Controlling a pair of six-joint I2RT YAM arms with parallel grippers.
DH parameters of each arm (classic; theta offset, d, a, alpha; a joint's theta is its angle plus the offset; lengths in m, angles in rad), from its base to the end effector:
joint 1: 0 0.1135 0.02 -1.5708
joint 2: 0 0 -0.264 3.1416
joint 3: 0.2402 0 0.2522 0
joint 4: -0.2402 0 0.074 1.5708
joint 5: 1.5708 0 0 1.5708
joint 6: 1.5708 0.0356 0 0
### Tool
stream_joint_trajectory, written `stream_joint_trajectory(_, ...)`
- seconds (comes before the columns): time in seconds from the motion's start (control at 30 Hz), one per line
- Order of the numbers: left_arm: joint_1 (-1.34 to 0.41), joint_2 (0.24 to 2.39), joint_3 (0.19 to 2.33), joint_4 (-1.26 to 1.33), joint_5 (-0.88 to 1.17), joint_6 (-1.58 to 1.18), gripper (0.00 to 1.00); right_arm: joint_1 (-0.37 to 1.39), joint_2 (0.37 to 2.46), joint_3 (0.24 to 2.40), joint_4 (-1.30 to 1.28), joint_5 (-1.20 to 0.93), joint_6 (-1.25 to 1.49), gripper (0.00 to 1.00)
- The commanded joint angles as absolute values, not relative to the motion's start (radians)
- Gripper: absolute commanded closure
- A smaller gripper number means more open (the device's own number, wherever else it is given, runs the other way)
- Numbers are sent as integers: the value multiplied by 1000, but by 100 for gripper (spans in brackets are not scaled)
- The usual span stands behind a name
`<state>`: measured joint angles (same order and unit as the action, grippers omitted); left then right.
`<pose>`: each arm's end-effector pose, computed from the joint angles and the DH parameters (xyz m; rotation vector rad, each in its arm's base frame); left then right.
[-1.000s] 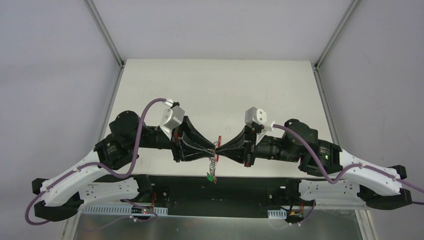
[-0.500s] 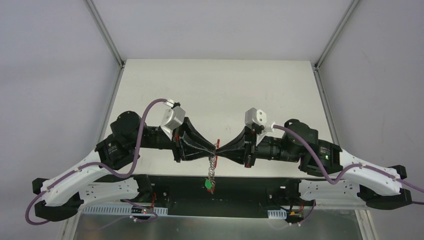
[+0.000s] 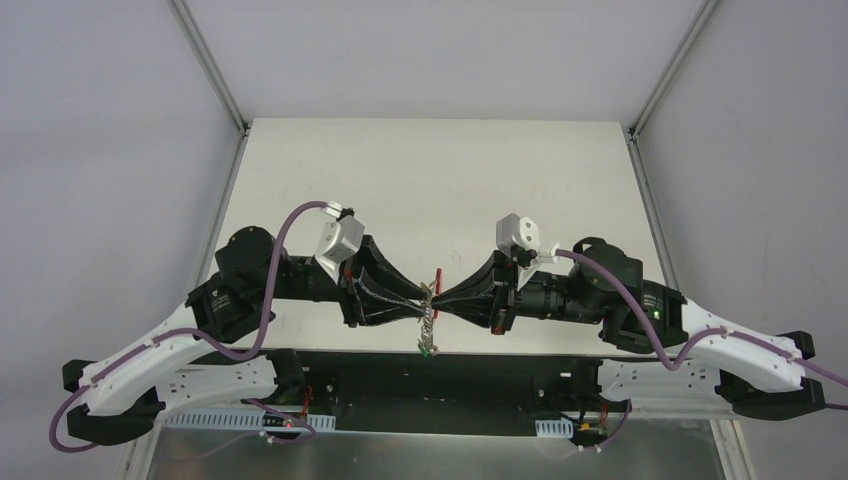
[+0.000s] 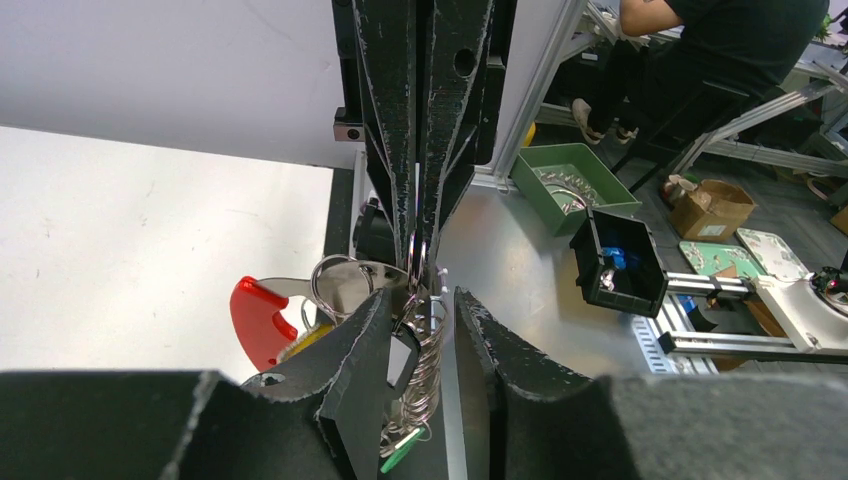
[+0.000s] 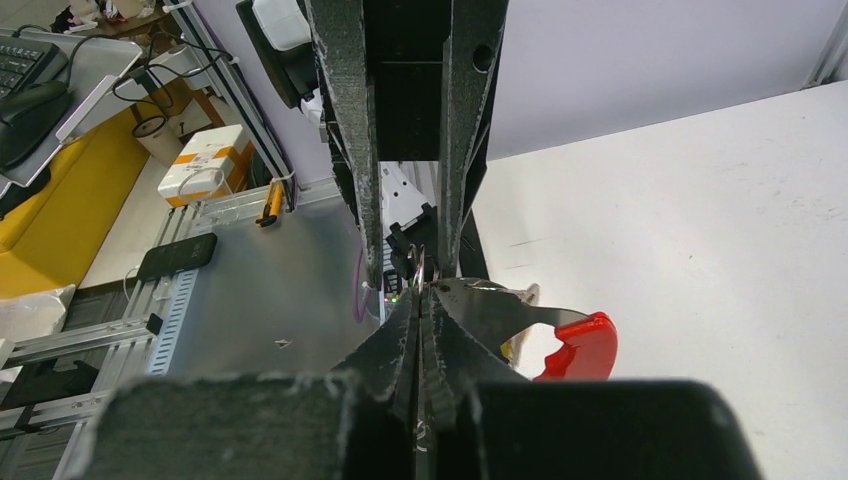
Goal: Put the keys on the keyring
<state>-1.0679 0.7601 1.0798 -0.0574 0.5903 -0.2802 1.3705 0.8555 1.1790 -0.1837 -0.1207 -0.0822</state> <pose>0.0513 -0.1343 0.4562 1.0639 1.0944 -1.4917 0.0293 0.1658 0.4628 -1.0967 1.0742 1.1321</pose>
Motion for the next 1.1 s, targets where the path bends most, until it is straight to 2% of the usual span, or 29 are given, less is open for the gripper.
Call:
stream_joint_trajectory(0.0, -1078, 745, 1083, -29, 576, -275, 72, 1376, 847, 1220, -98, -138, -85, 100)
stream_joint_trajectory(0.47, -1079, 771, 1107, -28, 594, -270, 77, 1378, 855, 1220, -100, -131, -89, 100)
stream_joint_trajectory(0.73, -1078, 773, 1110, -29, 588, -272, 100, 1378, 850, 1217, -101, -129, -91, 100)
stream_joint_trajectory(1.07, -1078, 799, 1146, -56, 505, -298, 100, 1379, 851, 1213, -149, -107, -103, 100)
